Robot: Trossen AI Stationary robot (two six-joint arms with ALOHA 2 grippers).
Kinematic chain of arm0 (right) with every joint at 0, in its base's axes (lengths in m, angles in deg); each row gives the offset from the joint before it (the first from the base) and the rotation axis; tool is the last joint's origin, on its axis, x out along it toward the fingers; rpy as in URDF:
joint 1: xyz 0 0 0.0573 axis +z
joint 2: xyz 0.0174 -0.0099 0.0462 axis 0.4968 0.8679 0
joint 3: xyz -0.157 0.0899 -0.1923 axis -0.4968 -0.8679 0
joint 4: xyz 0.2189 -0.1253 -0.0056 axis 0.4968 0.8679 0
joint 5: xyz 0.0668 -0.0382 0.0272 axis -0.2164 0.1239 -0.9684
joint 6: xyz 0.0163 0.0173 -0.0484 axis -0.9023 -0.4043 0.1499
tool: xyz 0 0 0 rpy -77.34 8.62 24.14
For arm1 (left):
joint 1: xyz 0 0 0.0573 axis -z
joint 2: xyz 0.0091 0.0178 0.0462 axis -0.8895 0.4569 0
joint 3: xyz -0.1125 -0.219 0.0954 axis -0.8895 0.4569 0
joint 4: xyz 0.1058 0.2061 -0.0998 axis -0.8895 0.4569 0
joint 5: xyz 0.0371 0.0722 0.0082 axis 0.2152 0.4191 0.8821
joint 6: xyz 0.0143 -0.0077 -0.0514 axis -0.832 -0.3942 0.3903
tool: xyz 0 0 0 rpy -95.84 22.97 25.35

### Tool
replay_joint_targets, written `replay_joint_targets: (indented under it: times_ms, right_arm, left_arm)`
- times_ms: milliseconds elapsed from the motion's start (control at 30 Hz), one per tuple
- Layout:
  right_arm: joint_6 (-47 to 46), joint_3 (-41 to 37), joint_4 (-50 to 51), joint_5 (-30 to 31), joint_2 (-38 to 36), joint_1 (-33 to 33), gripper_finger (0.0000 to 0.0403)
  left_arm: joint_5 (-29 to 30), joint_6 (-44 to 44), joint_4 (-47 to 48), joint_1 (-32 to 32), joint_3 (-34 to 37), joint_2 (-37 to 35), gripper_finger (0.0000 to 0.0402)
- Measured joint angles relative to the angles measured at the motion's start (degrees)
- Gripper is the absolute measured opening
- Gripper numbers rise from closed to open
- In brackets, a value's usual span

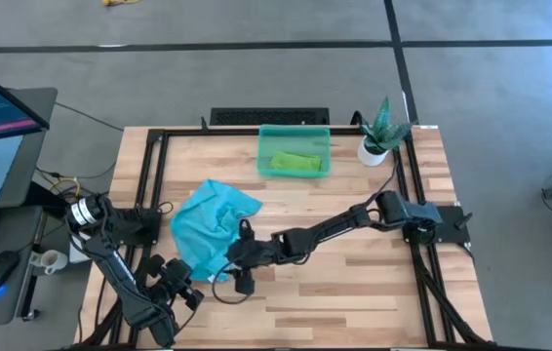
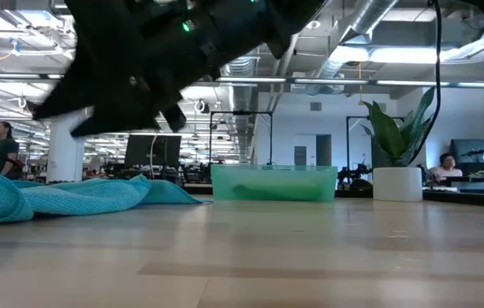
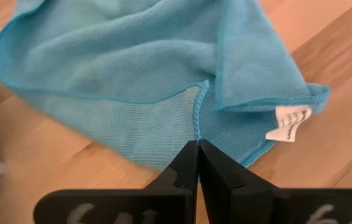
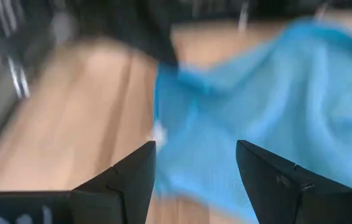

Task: Roll microfiber towels into tight, uniform cylinder then place into a basket
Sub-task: Fold the blue microfiber cloth

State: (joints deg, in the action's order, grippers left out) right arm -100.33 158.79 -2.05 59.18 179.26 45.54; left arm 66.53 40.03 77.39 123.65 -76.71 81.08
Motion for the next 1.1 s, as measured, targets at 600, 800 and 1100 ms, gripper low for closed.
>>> replay_joint_targets:
  times_ms: [600,800,1100]
  right_arm:
    - [5.89,-0.03,35.33,15.76,-7.78,6.03,0.0244]
    - [5.85,-0.04,27.5,15.44,-7.63,8.41,0.0244]
    - [4.32,-6.22,8.86,13.42,-7.58,7.71,0.0244]
  left_arm:
    - [8.23,-41.93,-32.43,-14.34,-0.55,0.01,0.0]
    - [9.29,-40.6,-31.39,-13.97,-1.42,0.01,0.0]
    - [8.96,-38.09,-29.38,-12.54,-1.42,0.01,0.0]
